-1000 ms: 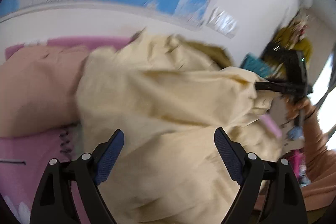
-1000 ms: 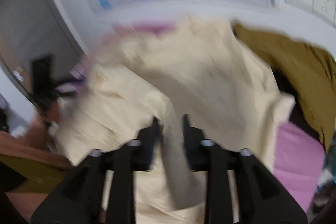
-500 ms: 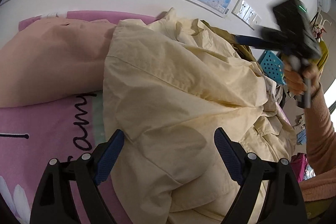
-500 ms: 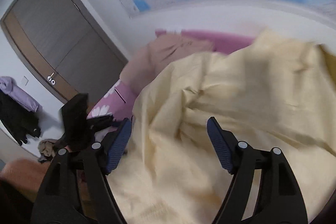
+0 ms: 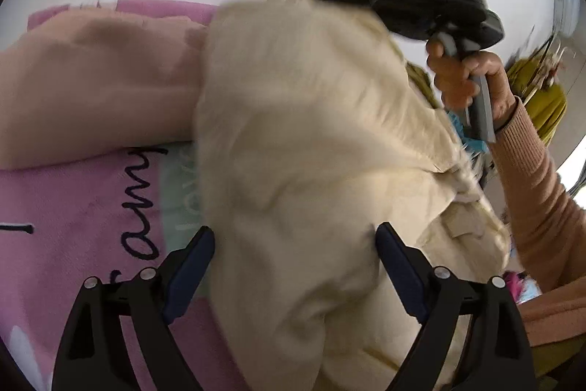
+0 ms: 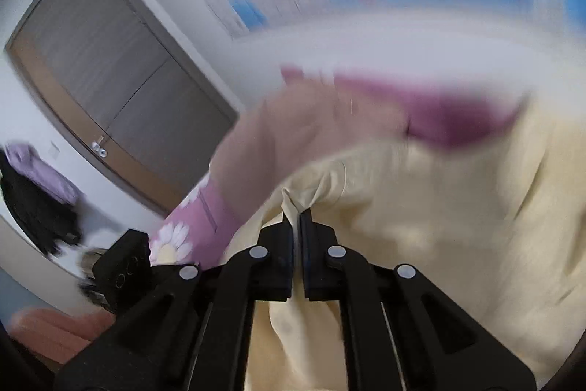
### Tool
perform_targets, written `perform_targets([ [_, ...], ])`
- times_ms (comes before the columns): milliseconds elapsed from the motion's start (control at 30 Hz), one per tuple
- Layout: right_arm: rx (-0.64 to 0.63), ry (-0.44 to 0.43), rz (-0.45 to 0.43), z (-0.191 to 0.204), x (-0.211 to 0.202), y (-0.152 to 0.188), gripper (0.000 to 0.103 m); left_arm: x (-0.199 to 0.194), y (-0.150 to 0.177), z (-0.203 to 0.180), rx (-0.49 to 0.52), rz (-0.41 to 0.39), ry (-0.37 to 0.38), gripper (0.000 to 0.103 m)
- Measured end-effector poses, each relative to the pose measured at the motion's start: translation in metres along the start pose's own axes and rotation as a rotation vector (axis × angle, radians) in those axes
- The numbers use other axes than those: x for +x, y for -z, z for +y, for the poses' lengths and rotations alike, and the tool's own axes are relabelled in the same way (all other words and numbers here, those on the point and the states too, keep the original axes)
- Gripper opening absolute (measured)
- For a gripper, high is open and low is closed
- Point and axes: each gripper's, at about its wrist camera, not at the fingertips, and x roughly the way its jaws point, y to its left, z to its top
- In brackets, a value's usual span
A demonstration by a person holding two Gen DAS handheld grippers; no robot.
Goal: Fold large clothes
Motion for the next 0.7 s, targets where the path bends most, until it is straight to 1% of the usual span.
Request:
perform_targets([
  [33, -0.048, 0.033, 0.002, 0.004, 0.004, -0.005, 0.004, 0.0, -0.001, 0.003, -0.016, -0.008, 0.026, 0.088],
  [100, -0.108, 0.115, 0.044, 0.004, 0.021, -0.005, 0.005, 0.001, -0.004, 0.006, -0.026, -0.008, 0.027, 0.088],
  [133, -0.072, 0.137, 0.074, -0.006, 0.038, -0.002, 0.007, 0.003, -0.005, 0.005, -0.017, 0.0, 0.008, 0.088],
  [167, -0.051, 0.151, 0.097, -0.016, 0.046, 0.001, 0.01, 0.005, -0.006, 0.003, -0.001, 0.014, -0.018, 0.088],
  [200, -0.042, 0.181, 0.125, -0.022, 0.059, 0.004, 0.022, 0.006, -0.006, 0.001, 0.019, 0.028, -0.042, 0.088],
  [233, -0.033, 0.26, 0.141, -0.029, 0.068, 0.007, 0.049, 0.007, -0.007, -0.002, 0.044, 0.047, -0.075, 0.088],
  [267, -0.027, 0.299, 0.13, -0.032, 0.067, 0.009, 0.059, 0.005, -0.008, -0.006, 0.068, 0.049, -0.101, 0.088],
  [300, -0.005, 0.299, 0.092, -0.036, 0.055, 0.011, 0.061, 0.0, -0.01, -0.01, 0.093, 0.039, -0.121, 0.088],
  [333, 0.022, 0.28, 0.054, -0.038, 0.041, 0.013, 0.06, -0.007, -0.013, -0.014, 0.114, 0.019, -0.127, 0.088],
  [400, 0.067, 0.26, -0.037, -0.039, -0.005, 0.023, 0.06, -0.02, -0.023, -0.019, 0.136, -0.02, -0.116, 0.088],
  [433, 0.066, 0.269, -0.06, -0.035, -0.029, 0.031, 0.061, -0.025, -0.03, -0.024, 0.154, -0.042, -0.117, 0.088],
  [467, 0.059, 0.295, -0.104, -0.034, -0.06, 0.044, 0.063, -0.027, -0.035, -0.028, 0.171, -0.056, -0.119, 0.088],
  [500, 0.064, 0.313, -0.14, -0.031, -0.084, 0.057, 0.073, -0.028, -0.041, -0.035, 0.193, -0.07, -0.123, 0.088],
  [533, 0.079, 0.326, -0.169, -0.032, -0.109, 0.075, 0.078, -0.025, -0.049, -0.042, 0.217, -0.076, -0.121, 0.088],
  [600, 0.116, 0.403, -0.181, -0.039, -0.149, 0.106, 0.077, -0.018, -0.057, -0.051, 0.257, -0.077, -0.116, 0.089],
  [633, 0.15, 0.469, -0.172, -0.044, -0.168, 0.13, 0.079, -0.011, -0.06, -0.057, 0.275, -0.073, -0.118, 0.089],
  [667, 0.175, 0.514, -0.166, -0.049, -0.176, 0.143, 0.08, 0.0, -0.066, -0.063, 0.295, -0.054, -0.121, 0.089],
  [700, 0.209, 0.547, -0.156, -0.056, -0.187, 0.161, 0.083, 0.01, -0.071, -0.066, 0.302, -0.041, -0.124, 0.089],
])
